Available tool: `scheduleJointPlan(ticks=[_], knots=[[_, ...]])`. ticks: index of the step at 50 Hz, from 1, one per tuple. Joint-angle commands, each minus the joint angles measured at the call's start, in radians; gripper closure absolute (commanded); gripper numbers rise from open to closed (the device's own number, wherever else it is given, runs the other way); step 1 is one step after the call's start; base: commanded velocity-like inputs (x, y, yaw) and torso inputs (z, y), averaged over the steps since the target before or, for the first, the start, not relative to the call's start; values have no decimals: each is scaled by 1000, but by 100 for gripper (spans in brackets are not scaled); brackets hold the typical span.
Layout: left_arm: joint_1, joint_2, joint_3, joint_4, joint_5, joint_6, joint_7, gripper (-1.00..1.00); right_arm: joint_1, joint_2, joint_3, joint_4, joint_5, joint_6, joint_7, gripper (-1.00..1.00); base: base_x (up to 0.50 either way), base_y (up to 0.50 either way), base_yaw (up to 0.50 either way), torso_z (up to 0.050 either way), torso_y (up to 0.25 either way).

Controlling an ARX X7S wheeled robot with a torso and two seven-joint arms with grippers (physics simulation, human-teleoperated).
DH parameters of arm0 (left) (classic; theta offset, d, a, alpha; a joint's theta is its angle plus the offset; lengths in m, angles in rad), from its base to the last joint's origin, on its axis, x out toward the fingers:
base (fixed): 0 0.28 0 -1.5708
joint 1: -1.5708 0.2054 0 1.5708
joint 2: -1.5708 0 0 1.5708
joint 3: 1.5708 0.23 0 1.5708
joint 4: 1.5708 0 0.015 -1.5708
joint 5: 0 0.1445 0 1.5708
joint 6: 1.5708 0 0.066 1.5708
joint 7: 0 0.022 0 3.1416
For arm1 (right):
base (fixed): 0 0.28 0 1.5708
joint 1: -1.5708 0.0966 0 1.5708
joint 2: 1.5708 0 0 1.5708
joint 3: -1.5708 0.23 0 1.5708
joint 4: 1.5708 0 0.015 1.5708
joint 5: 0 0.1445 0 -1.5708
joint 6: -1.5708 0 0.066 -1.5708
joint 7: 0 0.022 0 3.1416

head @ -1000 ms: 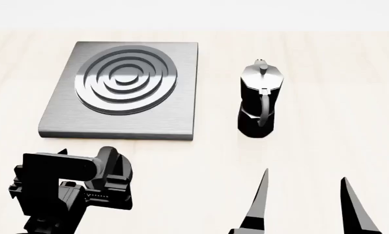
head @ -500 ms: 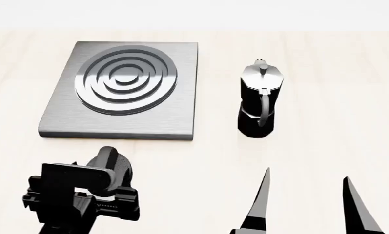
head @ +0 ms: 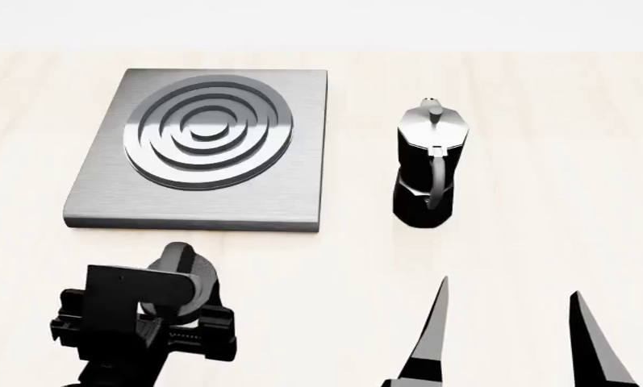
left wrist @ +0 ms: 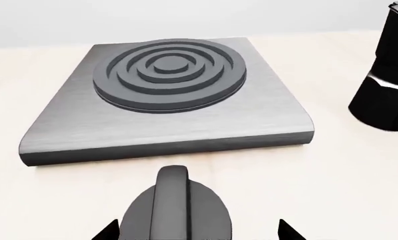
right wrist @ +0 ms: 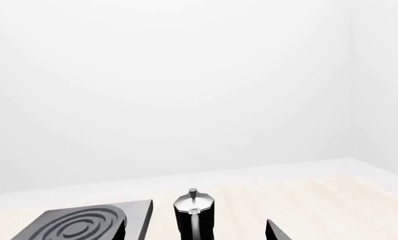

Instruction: Turn on the stove.

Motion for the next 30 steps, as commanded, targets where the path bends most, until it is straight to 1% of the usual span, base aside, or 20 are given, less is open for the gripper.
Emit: scheduleJointPlan(ticks=[1, 10, 30], knots=[[-29, 33, -24, -78, -7, 12, 32, -100, -10, -12, 14, -23, -19, 5, -23, -100, 0, 0, 0, 0, 0], [-52, 38, -13, -136, -17, 15, 41, -100, -10, -8, 14, -18, -15, -5, -22, -100, 0, 0, 0, 0, 0], [-70, 34, -2, -142, -51, -6, 39, -100, -8, 1, 6, -19, -10, -7, -11, -100, 0, 0, 0, 0, 0]])
